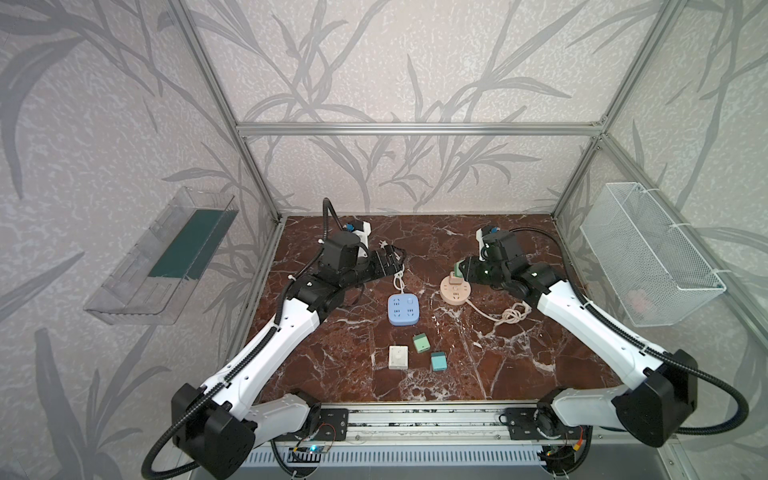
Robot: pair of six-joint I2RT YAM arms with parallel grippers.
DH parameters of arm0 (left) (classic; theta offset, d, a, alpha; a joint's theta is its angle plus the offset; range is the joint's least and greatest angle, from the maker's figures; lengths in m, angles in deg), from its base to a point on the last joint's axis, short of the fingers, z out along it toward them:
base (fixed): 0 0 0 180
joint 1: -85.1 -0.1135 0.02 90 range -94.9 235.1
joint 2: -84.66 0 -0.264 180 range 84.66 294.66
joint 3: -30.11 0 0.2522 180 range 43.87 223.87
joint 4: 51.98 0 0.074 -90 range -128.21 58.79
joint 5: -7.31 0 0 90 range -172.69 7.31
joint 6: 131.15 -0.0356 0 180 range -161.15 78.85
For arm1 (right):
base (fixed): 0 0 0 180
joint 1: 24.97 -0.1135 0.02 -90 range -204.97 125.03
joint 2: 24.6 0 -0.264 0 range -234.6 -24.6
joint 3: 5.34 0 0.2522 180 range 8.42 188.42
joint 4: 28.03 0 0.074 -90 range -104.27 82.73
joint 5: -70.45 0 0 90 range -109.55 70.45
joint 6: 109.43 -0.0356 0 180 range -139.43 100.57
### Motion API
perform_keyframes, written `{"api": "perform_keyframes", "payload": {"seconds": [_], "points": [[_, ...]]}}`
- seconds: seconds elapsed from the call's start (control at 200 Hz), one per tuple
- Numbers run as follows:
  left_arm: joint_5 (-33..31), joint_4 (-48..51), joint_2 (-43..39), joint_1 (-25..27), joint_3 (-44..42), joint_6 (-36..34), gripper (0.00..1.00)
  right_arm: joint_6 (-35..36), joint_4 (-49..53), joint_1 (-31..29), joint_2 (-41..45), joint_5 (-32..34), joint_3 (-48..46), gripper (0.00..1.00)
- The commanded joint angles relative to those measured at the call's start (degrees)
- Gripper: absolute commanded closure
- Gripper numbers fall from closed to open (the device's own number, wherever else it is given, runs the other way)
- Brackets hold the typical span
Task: Insert the plug
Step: 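Open the left gripper while the right gripper carries the charger over the pink strip, then lower the green charger prongs-down onto the round pink strip with the right gripper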
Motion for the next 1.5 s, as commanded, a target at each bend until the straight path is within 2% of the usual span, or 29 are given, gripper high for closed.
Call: {"api": "perform_keyframes", "payload": {"seconds": [0.0, 0.16, 0.41, 1.0, 1.495], "points": [[-10.3, 11.1, -0.1, -0.1, -0.8, -8.5, 0.01, 5.1, 7.0, 0.2, -2.5, 5.1, 4.3, 1.0], [-10.2, 1.3, -0.3, 0.0, -7.9, -6.9, 0.01, 6.9, 11.0, 0.2, -6.5, 6.1, 8.3, 1.0], [-7.9, -3.3, 1.2, -0.1, -10.4, -7.2, 0.01, 10.4, 18.0, 1.5, -12.7, 5.4, 14.2, 1.0], [-5.0, -3.9, -0.2, 0.0, -11.1, -9.5, 0.02, 11.6, 21.9, 6.2, -18.9, 4.1, 17.0, 1.0], [-4.9, -5.3, 0.2, 0.0, -12.1, -9.2, 0.02, 14.3, 16.8, 6.8, -23.0, -0.4, 16.4, 1.0]]}}
